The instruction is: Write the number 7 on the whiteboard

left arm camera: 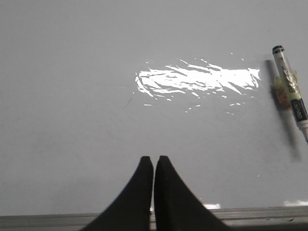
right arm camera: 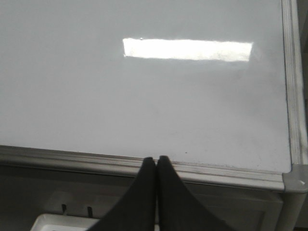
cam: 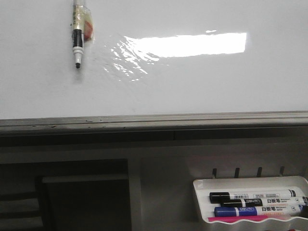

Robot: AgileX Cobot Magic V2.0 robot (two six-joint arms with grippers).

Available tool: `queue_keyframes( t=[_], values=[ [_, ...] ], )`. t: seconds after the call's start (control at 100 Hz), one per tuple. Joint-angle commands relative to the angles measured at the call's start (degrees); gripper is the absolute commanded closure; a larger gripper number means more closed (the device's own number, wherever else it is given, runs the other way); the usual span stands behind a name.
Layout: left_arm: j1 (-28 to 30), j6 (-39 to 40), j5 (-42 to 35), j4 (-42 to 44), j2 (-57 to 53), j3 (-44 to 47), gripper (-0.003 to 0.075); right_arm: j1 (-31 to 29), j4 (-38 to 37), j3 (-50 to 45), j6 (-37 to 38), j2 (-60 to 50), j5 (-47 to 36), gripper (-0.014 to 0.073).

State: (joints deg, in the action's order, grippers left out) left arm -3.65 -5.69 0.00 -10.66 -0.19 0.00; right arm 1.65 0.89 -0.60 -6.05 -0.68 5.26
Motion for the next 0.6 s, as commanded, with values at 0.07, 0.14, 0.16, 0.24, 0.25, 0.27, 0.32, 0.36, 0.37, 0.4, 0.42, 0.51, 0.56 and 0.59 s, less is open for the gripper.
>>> queue_keyframes(
  t=[0.07, 0.14, 0.16, 0.24, 0.25, 0.27, 0.32, 0.36, 0.37, 0.4, 0.42, 0.51, 0.56, 0.59],
  values=[
    [0.14, 0.52, -4.27, -12.67, -1.84, 2.00, 0.0741, -0.38, 10.74, -1.74, 0.03, -1.04, -7.66, 0.0657],
    [0.14, 0.52, -4.36, -17.84, -1.84, 2.00, 0.0741, -0.38, 16.17, -1.74, 0.03, -1.04, -9.73, 0.0657],
    [0.14, 0.52, -4.36, -19.31, -1.84, 2.00, 0.0741, -0.38, 17.43, -1.74, 0.03, -1.04, -10.36, 0.0657],
    [0.14, 0.52, -4.36, -24.34, -1.76, 2.00, 0.0741, -0.38, 22.36, -1.74, 0.03, -1.04, -12.15, 0.0657],
    [0.14, 0.52, -4.36, -24.83, -1.76, 2.00, 0.0741, -0.38, 22.84, -1.74, 0.03, -1.04, -12.26, 0.0657],
    [0.14, 0.52, -4.36, -27.05, -1.76, 2.00, 0.0741, -0.38, 24.38, -1.74, 0.03, -1.04, -12.37, 0.0657],
    [0.14, 0.52, -4.50, -31.45, -1.76, 1.91, 0.0741, -0.38, 29.12, -1.74, 0.03, -1.04, -12.26, 0.0657],
    [0.14, 0.52, -4.74, -34.47, -1.76, 1.78, 0.0741, -0.38, 33.23, -1.74, 0.03, -1.04, -11.77, 0.0657],
    [0.14, 0.52, -4.74, -35.71, -1.76, 1.78, 0.0741, -0.38, 34.34, -1.64, 0.03, -1.04, -11.62, 0.0657],
    [0.14, 0.52, -4.91, -38.62, -1.76, 1.52, 0.0741, -0.38, 35.84, -1.54, 0.03, -1.04, -10.68, 0.0657],
    [0.14, 0.52, -4.91, -39.43, -1.76, 1.50, 0.0741, -0.38, 36.24, -1.26, 0.03, -1.04, -9.74, 0.0657],
    [0.14, 0.52, -3.27, -41.00, -1.76, -0.07, 0.0741, -0.38, 36.18, 0.50, 0.03, -1.04, -4.51, 0.0655],
    [0.02, 0.29, -1.43, -40.74, -1.76, -1.63, 0.0741, -0.38, 35.75, 1.85, 0.03, -0.82, -2.16, 0.0655],
    [0.02, -0.01, 0.00, -40.06, -1.60, -2.68, 0.0741, -0.38, 35.25, 3.08, 0.03, -0.46, -0.57, 0.0654]
  ],
)
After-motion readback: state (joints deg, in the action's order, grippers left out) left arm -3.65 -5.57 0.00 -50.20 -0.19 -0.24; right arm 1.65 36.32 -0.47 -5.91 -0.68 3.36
